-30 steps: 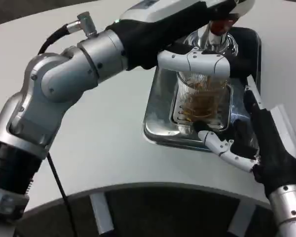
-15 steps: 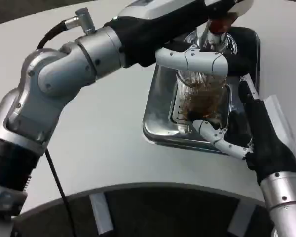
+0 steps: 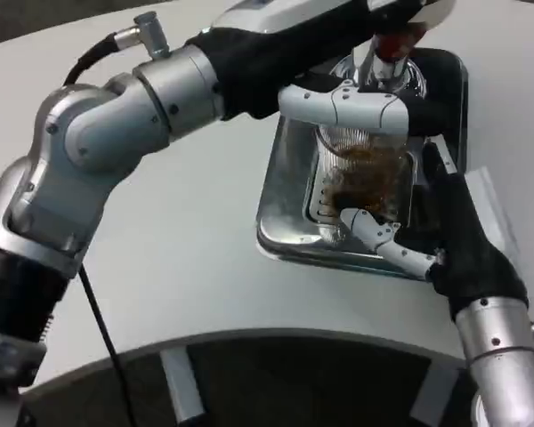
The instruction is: Grasp the cup under the faucet to collect the drink, then remove the cup.
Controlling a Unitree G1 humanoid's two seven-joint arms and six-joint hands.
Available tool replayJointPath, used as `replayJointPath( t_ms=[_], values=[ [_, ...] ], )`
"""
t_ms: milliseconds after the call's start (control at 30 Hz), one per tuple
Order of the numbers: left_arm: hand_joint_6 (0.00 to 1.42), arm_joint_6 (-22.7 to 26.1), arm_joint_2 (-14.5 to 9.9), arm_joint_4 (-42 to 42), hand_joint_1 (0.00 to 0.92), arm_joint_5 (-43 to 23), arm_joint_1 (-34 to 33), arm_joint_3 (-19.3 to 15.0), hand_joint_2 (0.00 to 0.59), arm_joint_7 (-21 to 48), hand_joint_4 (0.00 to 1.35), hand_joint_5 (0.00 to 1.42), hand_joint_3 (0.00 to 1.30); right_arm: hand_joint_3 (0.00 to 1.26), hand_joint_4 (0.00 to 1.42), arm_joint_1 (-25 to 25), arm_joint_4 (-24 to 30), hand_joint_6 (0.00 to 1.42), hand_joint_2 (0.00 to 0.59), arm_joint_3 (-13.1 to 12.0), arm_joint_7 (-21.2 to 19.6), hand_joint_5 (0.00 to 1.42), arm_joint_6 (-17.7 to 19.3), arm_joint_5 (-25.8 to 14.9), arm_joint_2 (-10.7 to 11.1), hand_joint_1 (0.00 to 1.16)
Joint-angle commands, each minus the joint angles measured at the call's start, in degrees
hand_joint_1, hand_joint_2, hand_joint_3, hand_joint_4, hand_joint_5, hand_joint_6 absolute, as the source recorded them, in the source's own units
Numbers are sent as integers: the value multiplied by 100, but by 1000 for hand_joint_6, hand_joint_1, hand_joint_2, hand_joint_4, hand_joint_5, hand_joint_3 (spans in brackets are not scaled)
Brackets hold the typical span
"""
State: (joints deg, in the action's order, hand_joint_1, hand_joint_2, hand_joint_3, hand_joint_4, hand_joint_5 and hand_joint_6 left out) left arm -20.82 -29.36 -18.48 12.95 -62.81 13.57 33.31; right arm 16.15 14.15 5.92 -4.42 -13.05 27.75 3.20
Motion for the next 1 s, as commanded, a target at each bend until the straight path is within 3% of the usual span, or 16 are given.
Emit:
replayJointPath(
  t_ms=[33,1000],
  values=[
    [89,114,-119,-147,0,159,183,129,18,295,0,0,15,0,0,82,-167,17,248,52,-104,0,20,-36,-56,693],
    [90,-75,-125,-447,0,178,-10,154,50,381,0,0,15,0,0,803,-1074,17,248,37,-382,0,34,-207,-130,693]
  ],
)
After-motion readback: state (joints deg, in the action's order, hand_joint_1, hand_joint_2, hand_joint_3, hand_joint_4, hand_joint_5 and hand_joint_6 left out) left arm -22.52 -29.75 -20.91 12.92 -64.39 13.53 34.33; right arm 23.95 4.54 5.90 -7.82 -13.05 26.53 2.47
